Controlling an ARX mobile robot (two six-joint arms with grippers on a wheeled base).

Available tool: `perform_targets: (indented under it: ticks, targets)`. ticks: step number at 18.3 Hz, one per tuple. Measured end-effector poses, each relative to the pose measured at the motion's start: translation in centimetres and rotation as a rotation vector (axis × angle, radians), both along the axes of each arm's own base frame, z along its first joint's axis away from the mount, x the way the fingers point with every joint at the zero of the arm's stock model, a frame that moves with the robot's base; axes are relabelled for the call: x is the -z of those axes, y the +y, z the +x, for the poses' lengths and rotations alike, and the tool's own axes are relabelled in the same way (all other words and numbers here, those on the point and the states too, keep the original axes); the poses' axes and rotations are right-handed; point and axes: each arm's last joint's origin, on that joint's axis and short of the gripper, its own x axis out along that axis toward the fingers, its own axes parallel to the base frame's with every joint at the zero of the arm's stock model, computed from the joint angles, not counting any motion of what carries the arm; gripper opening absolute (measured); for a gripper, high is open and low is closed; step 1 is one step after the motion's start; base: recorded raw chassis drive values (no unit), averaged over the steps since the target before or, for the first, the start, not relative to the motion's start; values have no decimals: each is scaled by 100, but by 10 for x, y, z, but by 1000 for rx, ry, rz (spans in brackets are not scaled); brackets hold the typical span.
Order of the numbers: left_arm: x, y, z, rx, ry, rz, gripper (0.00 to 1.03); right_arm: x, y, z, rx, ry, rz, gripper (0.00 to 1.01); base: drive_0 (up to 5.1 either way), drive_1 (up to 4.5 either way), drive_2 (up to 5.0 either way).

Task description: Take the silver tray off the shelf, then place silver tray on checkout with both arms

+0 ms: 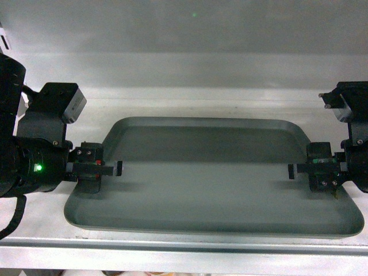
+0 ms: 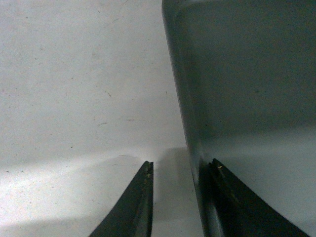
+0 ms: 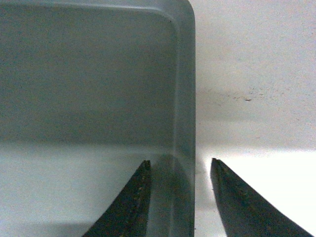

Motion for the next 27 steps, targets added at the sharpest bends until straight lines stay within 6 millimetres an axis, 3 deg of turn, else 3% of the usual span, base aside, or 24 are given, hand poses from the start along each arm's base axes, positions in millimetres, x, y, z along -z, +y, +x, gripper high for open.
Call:
perform_targets:
  ticks: [4, 5, 13, 20, 27]
  targets:
    - [-1, -5, -1, 16, -10, 9, 7, 0, 1, -1, 6, -2, -7, 9, 0, 0, 0]
    - [-2, -5, 0, 7, -14, -2, 5, 0, 1, -1, 13, -4, 3, 4, 0, 0, 0]
    - [-15, -11, -7, 3, -59, 4, 4, -5, 3, -7, 44, -17, 30, 3, 0, 0, 0]
    - [-45, -12, -16, 2, -130, -10, 4, -43, 1, -17, 56, -122, 40, 3, 0, 0, 0]
    - [-60, -12, -27, 2, -133, -24, 4, -56, -2, -31, 55, -127, 28, 3, 0, 0, 0]
